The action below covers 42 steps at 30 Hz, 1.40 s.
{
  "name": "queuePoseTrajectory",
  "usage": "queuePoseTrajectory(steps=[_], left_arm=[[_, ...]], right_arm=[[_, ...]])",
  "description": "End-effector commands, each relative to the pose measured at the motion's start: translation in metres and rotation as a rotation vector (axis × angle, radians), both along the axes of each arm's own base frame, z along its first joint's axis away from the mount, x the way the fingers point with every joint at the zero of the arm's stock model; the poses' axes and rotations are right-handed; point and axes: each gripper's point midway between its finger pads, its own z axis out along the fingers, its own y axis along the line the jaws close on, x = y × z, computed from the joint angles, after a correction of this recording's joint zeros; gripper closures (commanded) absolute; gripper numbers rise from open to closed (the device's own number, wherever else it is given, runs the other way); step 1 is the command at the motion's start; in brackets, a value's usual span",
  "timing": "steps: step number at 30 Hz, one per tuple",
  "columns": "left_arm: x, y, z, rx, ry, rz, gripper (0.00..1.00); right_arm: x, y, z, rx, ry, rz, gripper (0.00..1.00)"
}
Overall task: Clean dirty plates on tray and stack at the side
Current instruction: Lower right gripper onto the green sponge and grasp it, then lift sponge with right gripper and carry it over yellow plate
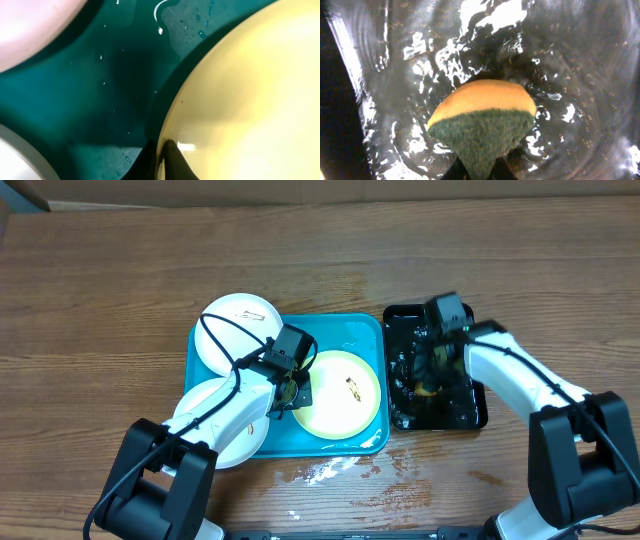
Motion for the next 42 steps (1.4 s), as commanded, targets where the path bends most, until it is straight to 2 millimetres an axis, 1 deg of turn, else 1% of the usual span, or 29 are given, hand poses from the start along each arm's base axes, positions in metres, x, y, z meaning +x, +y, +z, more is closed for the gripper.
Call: queuePoseTrajectory(steps=[1, 3, 4, 7, 10, 13, 15, 17, 20, 24, 26, 27, 29, 30, 32, 33, 36, 37, 39, 40, 42], left_arm=[[0.004, 0.003, 0.0, 0.018, -0.005, -0.007, 0.96], [0.004, 0.003, 0.001, 0.016, -0.007, -0.006, 0.96], [0.004, 0.003, 0.001, 0.016, -0.007, -0.006, 0.96], [0.004, 0.003, 0.001, 0.016, -0.007, -0.006, 0.96], [0.004, 0.003, 0.001, 0.016, -0.006, -0.006, 0.96], [0.004, 0.003, 0.001, 0.016, -0.006, -0.006, 0.96], [0.003, 0.003, 0.0, 0.015, -0.002, -0.007, 0.96], [0.002, 0.004, 0.0, 0.017, 0.002, -0.007, 0.96], [0.002, 0.004, 0.0, 0.021, 0.003, -0.006, 0.96], [0.001, 0.005, 0.0, 0.023, 0.007, -0.006, 0.96], [0.001, 0.005, 0.0, 0.023, 0.007, -0.006, 0.96], [0.001, 0.005, 0.0, 0.023, 0.005, -0.006, 0.96], [0.002, 0.004, 0.0, 0.02, 0.002, -0.006, 0.96], [0.002, 0.004, 0.0, 0.02, 0.002, -0.005, 0.96], [0.002, 0.004, 0.0, 0.019, 0.0, -0.002, 0.96], [0.003, 0.003, 0.001, 0.017, -0.004, -0.002, 0.96], [0.004, 0.003, 0.001, 0.015, -0.008, -0.002, 0.96], [0.004, 0.003, 0.001, 0.016, -0.008, -0.002, 0.96], [0.005, 0.004, 0.001, 0.02, -0.011, -0.001, 0.96], [0.005, 0.004, 0.001, 0.02, -0.014, -0.001, 0.96], [0.007, 0.005, 0.001, 0.025, -0.02, -0.006, 0.96]], right_arm=[[0.03, 0.017, 0.071, 0.079, -0.146, 0.028, 0.96], [0.025, 0.015, 0.094, 0.078, -0.14, 0.027, 0.96], [0.02, 0.014, 0.101, 0.076, -0.134, 0.027, 0.96], [0.01, 0.009, 0.107, 0.063, -0.116, 0.021, 0.96], [0.005, -0.001, 0.1, 0.014, -0.089, -0.028, 0.96], [0.007, -0.001, 0.084, 0.016, -0.092, -0.028, 0.96], [0.001, 0.003, 0.076, 0.036, -0.058, -0.022, 0.96], [-0.006, 0.007, 0.074, 0.06, -0.025, -0.016, 0.96], [0.002, -0.007, 0.069, -0.02, -0.068, -0.034, 0.96], [-0.011, 0.005, 0.068, 0.051, -0.012, -0.017, 0.96], [-0.003, -0.002, 0.064, 0.009, -0.048, -0.025, 0.96], [-0.003, -0.002, 0.064, 0.009, -0.049, -0.025, 0.96], [-0.009, 0.005, 0.065, 0.051, -0.024, -0.015, 0.96], [-0.009, 0.005, 0.064, 0.048, -0.024, -0.015, 0.96], [0.0, -0.007, 0.06, -0.02, -0.066, -0.032, 0.96], [0.0, -0.009, 0.059, -0.031, -0.067, -0.034, 0.96], [-0.009, -0.001, 0.059, 0.017, -0.026, -0.023, 0.96], [-0.008, -0.003, 0.059, 0.007, -0.029, -0.024, 0.96], [-0.001, -0.012, 0.057, -0.049, -0.066, -0.035, 0.96], [-0.001, -0.011, 0.057, -0.045, -0.064, -0.035, 0.96], [-0.009, 0.0, 0.06, 0.025, -0.025, -0.02, 0.96]])
